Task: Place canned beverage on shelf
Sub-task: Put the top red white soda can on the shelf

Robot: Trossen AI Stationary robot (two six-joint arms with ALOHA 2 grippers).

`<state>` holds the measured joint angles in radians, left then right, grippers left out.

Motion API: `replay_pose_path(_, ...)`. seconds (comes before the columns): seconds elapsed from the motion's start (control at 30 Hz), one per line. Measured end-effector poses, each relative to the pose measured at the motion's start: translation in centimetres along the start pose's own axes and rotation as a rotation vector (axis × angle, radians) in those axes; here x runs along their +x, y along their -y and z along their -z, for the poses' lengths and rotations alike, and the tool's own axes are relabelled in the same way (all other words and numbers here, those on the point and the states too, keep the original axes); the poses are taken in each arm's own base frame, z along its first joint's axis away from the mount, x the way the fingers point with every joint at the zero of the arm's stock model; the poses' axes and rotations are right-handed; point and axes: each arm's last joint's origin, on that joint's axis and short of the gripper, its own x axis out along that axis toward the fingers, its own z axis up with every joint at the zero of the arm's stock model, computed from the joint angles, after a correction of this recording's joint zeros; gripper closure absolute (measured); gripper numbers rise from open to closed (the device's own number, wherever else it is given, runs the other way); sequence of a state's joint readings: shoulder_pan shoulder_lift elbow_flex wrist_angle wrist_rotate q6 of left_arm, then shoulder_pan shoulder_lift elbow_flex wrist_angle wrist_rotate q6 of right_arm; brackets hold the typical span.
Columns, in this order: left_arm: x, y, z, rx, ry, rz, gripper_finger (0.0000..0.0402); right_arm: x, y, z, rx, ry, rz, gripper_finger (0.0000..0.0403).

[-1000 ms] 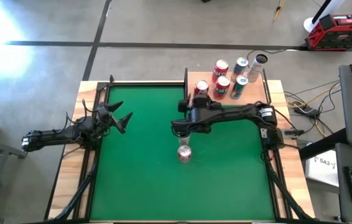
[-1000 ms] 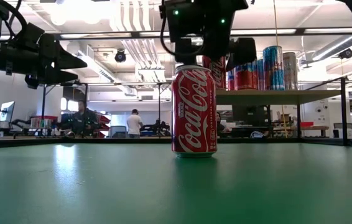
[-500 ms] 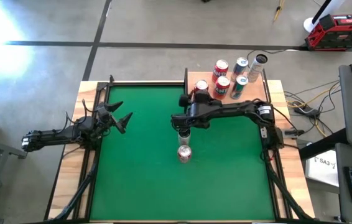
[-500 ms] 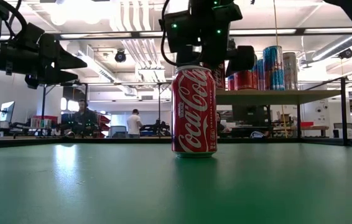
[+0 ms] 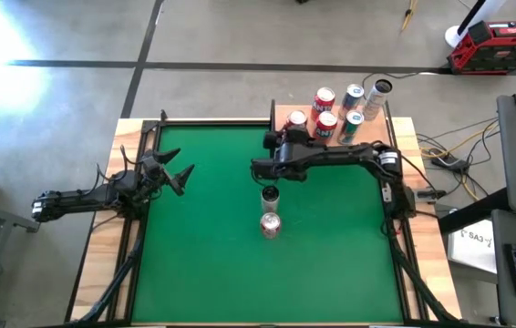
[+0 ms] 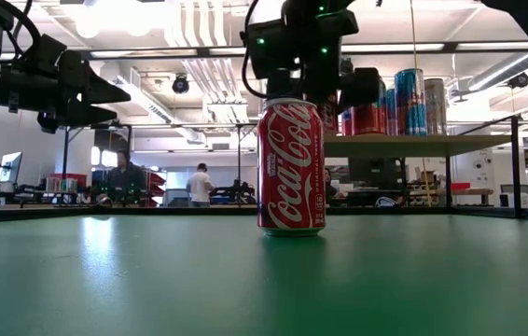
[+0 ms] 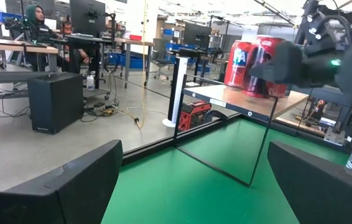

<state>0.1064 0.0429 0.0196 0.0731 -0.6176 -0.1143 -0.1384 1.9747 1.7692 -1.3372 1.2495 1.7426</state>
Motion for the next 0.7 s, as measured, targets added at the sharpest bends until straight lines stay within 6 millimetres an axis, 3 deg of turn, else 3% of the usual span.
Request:
replay_pose_path(0.3,0.0,0.0,0.0,0.000,0.000,0.000,0.0015,2.9,-1.2,-2.4,0.038,-0.072,0.046,0.0103)
replay_pose_path(0.7,0.0,0.0,0.0,0.000,0.000,0.000,0.0015,5.3,-2.7,-2.3,0.026,-0.078,0.069,0.0101)
